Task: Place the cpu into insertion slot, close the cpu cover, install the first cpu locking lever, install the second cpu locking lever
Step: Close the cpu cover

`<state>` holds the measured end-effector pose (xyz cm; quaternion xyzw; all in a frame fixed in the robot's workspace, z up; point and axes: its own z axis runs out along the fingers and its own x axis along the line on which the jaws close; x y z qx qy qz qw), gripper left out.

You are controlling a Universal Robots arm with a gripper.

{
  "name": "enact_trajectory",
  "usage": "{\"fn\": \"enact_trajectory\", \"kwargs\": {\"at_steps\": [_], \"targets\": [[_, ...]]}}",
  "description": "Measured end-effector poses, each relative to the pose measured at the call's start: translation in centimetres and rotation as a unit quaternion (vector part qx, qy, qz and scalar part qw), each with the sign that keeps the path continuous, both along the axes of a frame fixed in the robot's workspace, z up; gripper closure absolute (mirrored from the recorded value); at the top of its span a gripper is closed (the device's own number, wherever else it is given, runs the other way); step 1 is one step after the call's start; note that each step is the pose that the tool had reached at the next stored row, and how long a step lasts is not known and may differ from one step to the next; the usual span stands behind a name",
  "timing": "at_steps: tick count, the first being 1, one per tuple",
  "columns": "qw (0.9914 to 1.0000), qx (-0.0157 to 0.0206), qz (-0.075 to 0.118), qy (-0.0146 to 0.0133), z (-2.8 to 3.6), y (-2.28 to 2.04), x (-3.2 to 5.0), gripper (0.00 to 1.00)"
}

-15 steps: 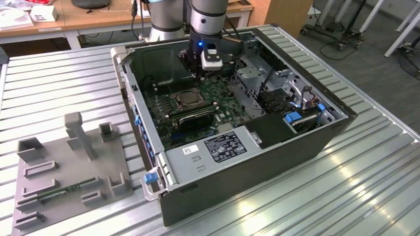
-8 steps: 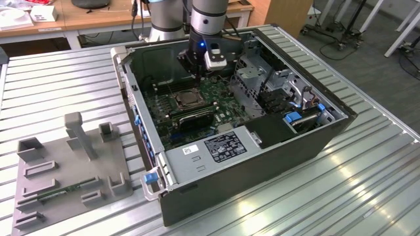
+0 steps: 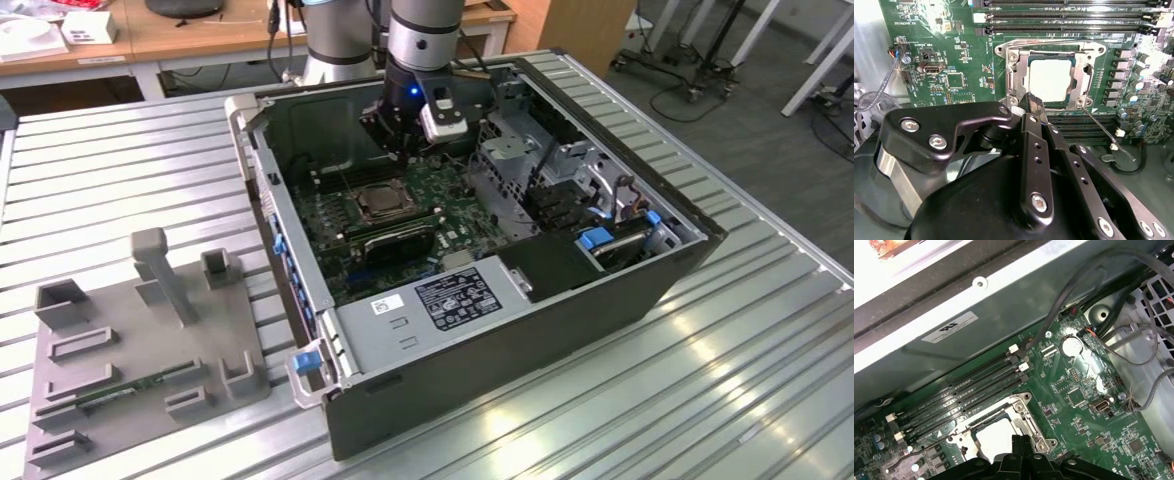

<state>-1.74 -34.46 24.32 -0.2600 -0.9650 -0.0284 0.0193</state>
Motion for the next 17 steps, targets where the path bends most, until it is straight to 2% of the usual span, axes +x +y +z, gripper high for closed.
{"fn": "enact_trajectory", "kwargs": {"at_steps": [7, 10, 14, 17], "targets": [[1.0, 0.0, 0.002, 0.0, 0.0, 0.0, 0.0, 0.89], [0.99977, 0.0, 0.022, 0.0, -0.01, 0.0, 0.0, 0.89], [0.99859, -0.0001, 0.053, 0.0, -0.01, 0.0, 0.0, 0.89], [0.99851, 0.0, 0.055, 0.0, -0.01, 0.0, 0.0, 0.89]]}}
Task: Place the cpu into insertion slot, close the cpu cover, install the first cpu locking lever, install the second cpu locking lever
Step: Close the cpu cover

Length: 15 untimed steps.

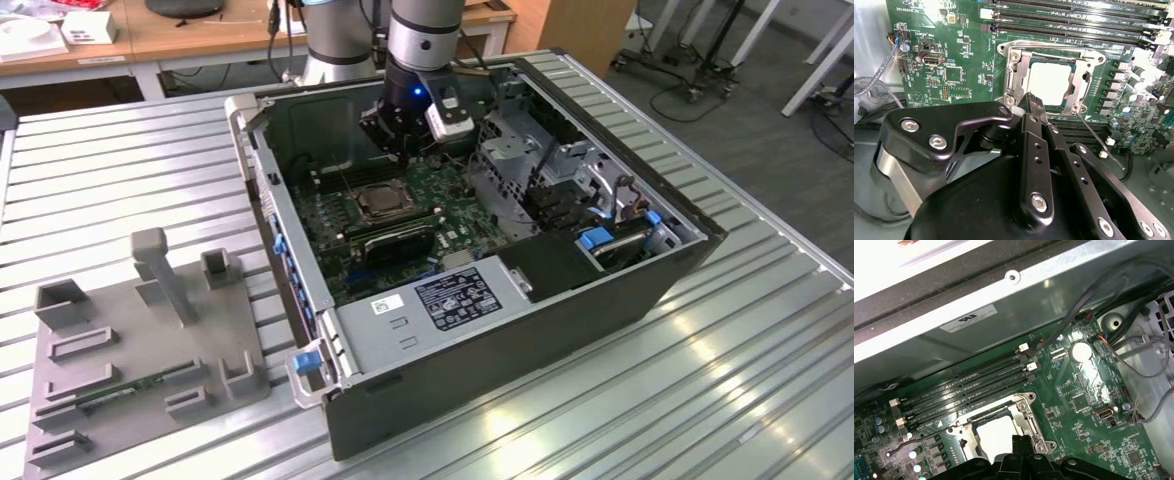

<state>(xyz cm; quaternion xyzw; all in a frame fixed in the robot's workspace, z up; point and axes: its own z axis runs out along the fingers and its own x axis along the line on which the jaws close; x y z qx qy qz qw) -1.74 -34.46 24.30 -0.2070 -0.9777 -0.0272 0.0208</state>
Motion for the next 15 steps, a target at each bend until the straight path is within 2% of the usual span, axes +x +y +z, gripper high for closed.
{"fn": "enact_trajectory", "kwargs": {"at_steps": [9, 15], "targets": [[1.0, 0.0, 0.002, 0.0, 0.0, 0.0, 0.0, 0.89], [0.9998, 0.0, 0.02, 0.0, -0.01, 0.0, 0.0, 0.89]]}}
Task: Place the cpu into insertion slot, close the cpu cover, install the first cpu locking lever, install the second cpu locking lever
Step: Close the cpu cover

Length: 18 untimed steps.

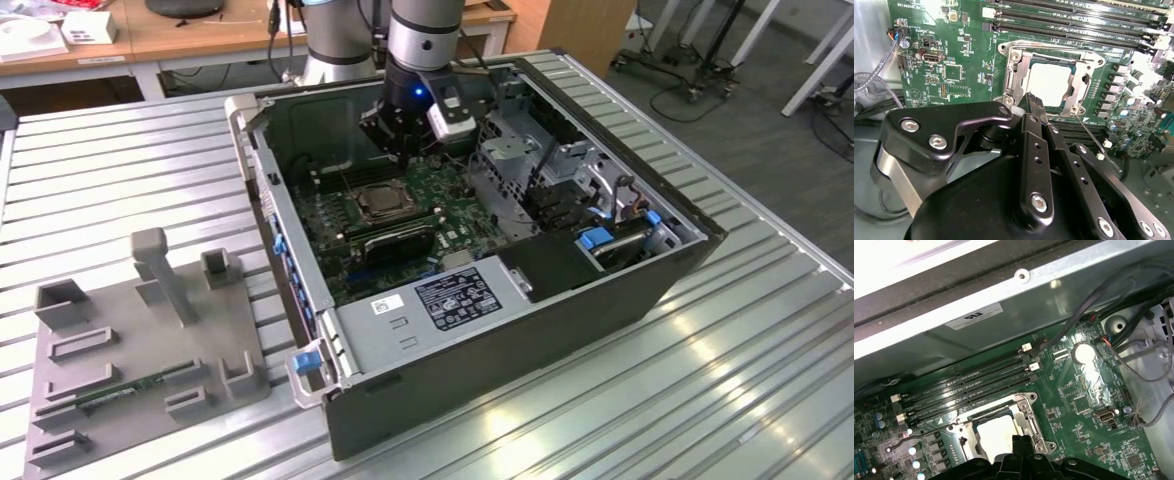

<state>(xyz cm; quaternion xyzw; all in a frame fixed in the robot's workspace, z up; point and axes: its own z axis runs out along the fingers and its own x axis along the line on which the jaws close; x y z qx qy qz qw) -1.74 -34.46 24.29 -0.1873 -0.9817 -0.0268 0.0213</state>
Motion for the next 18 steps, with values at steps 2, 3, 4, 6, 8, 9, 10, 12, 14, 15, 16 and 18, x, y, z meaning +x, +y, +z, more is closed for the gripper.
{"fn": "enact_trajectory", "kwargs": {"at_steps": [2, 3, 4, 6, 8, 9, 10, 12, 14, 15, 16, 18], "targets": [[0.99999, 0.0, 0.005, 0.0, 0.0, 0.0, 0.0, 0.89], [0.99998, 0.0, 0.006, 0.0, 0.0, 0.0, 0.0, 0.89], [0.99998, 0.0, 0.006, 0.0, 0.0, 0.0, 0.0, 0.89], [0.99998, 0.0001, 0.006, 0.0, 0.0, 0.0, 0.0, 0.89], [0.99998, 0.0, 0.006, 0.0, 0.0, 0.0, 0.0, 0.89], [0.99998, 0.0, 0.006, 0.0, 0.0, 0.0, 0.0, 0.89], [0.99998, 0.0, 0.006, 0.0, 0.0, 0.0, 0.0, 0.89], [0.99998, 0.0, 0.006, 0.0, 0.0, 0.0, 0.0, 0.89], [0.99998, 0.0, 0.006, 0.0, 0.0, 0.0, 0.0, 0.89], [0.99998, 0.0, 0.006, 0.0, 0.0, 0.0, 0.0, 0.89], [0.99998, 0.0, 0.006, 0.0, 0.0, 0.0, 0.0, 0.89], [0.99997, 0.0, 0.008, 0.0, 0.0, 0.0, 0.0, 0.89]]}}
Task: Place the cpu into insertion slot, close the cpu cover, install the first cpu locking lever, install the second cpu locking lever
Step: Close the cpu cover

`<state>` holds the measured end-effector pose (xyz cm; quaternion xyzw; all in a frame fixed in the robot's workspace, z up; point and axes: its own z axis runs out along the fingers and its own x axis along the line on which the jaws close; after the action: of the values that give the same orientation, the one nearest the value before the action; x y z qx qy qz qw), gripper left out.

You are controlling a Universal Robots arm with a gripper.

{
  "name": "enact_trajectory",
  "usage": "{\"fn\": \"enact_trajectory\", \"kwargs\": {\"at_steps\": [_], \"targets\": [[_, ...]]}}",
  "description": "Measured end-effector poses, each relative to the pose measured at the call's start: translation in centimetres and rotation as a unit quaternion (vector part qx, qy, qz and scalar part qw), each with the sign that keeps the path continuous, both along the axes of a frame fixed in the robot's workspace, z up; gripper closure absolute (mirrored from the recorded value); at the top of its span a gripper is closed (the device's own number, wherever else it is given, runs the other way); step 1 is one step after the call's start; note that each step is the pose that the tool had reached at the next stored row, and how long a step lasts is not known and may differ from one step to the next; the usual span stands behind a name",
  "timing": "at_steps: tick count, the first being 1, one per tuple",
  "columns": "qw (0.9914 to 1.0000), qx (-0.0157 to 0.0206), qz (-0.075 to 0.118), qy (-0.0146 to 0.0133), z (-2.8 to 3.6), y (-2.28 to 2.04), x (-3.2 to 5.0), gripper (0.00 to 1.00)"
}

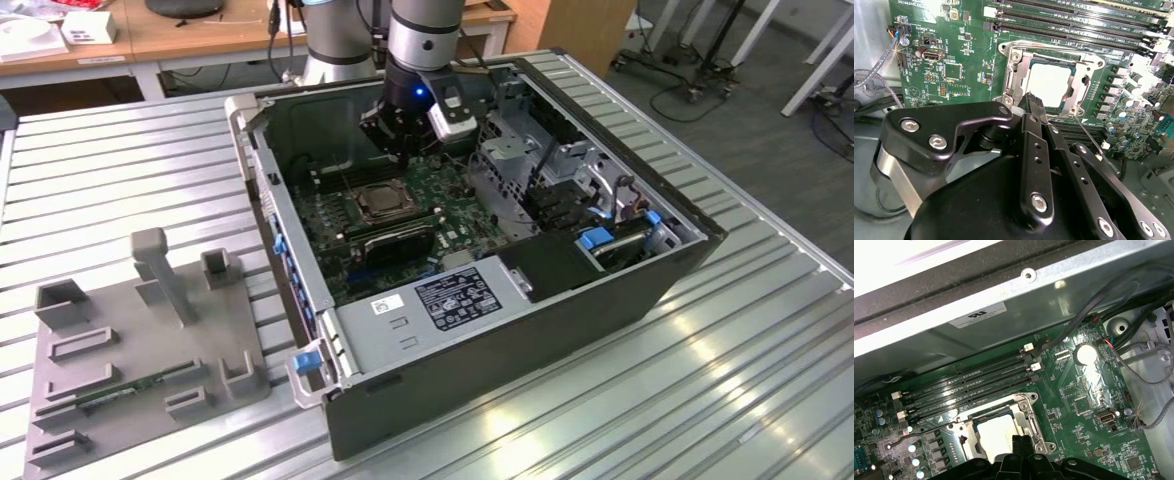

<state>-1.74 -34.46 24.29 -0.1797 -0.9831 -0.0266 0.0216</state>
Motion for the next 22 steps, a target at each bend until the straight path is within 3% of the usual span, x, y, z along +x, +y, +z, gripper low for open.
{"fn": "enact_trajectory", "kwargs": {"at_steps": [5, 10, 12, 14, 19, 22], "targets": [[0.99968, 0.0, 0.025, 0.0, -0.01, 0.0, 0.0, 0.89], [0.99844, 0.0, 0.056, -0.0002, -0.02, 0.0, 0.0, 0.89], [0.99804, -0.0001, 0.063, -0.0017, -0.05, 0.0, 0.0, 0.89], [0.99771, -0.0003, 0.067, -0.0054, -0.09, 0.0, 0.0, 0.89], [0.99667, -0.0012, 0.079, -0.0206, -0.27, 0.0, -0.01, 0.89], [0.99582, -0.0014, 0.088, -0.0258, -0.37, 0.0, -0.01, 0.89]]}}
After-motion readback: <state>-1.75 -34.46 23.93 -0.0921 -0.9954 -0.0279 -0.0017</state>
